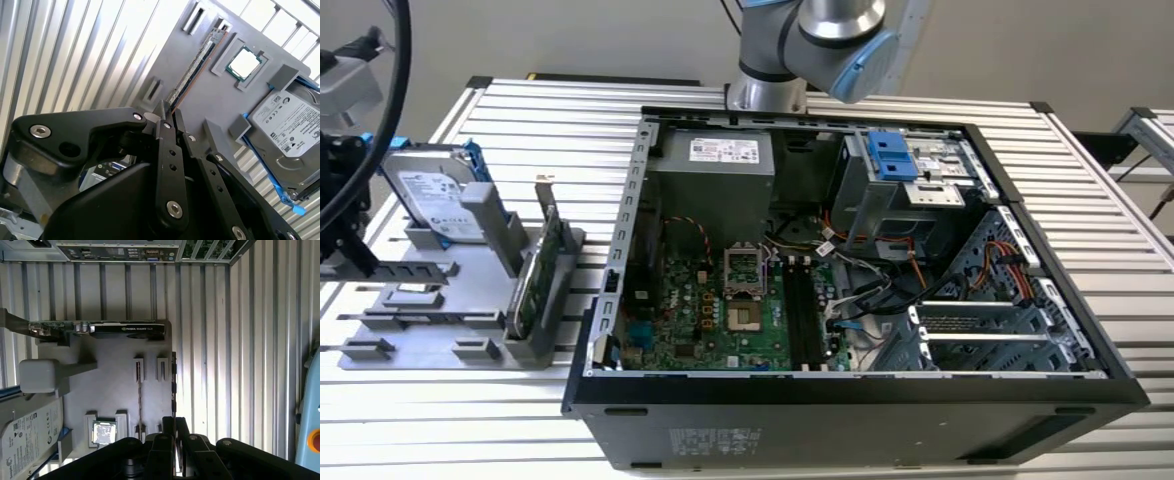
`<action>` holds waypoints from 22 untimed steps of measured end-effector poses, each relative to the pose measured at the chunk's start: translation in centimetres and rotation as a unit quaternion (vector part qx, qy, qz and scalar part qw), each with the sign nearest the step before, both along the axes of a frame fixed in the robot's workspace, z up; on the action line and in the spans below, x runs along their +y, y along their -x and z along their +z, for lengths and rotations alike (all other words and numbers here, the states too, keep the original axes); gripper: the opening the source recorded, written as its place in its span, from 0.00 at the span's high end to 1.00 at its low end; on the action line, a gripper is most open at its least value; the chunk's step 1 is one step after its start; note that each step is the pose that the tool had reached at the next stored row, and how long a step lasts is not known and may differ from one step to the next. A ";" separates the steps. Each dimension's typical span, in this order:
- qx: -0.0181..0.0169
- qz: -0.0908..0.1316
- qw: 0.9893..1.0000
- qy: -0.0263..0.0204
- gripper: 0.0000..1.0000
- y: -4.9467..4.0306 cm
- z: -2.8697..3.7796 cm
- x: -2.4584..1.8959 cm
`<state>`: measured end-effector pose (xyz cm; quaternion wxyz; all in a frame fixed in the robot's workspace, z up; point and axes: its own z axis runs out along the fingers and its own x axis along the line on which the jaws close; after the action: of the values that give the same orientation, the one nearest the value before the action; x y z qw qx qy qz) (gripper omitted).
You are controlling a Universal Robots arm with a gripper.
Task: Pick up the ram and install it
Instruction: 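Pick up the ram and move it above insertion slot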
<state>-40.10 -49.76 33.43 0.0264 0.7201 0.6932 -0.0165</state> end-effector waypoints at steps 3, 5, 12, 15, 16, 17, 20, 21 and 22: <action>0.000 0.000 1.000 0.000 1.00 0.00 0.16 0.00; 0.000 0.000 1.000 0.000 1.00 0.00 0.27 0.00; 0.000 0.000 1.000 0.000 1.00 0.00 0.62 0.00; 0.000 0.000 1.000 0.000 1.00 0.00 0.76 0.00; 0.000 0.000 1.000 0.000 1.00 0.00 0.79 0.00; 0.000 0.000 1.000 0.000 1.00 0.00 0.83 0.00; 0.000 0.000 1.000 0.000 1.00 0.00 0.97 0.00; 0.000 0.000 1.000 0.000 1.00 0.00 1.02 0.00; 0.000 0.000 1.000 0.000 1.00 0.00 1.06 0.00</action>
<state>-40.10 -49.76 34.49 0.0263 0.7201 0.6932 -0.0165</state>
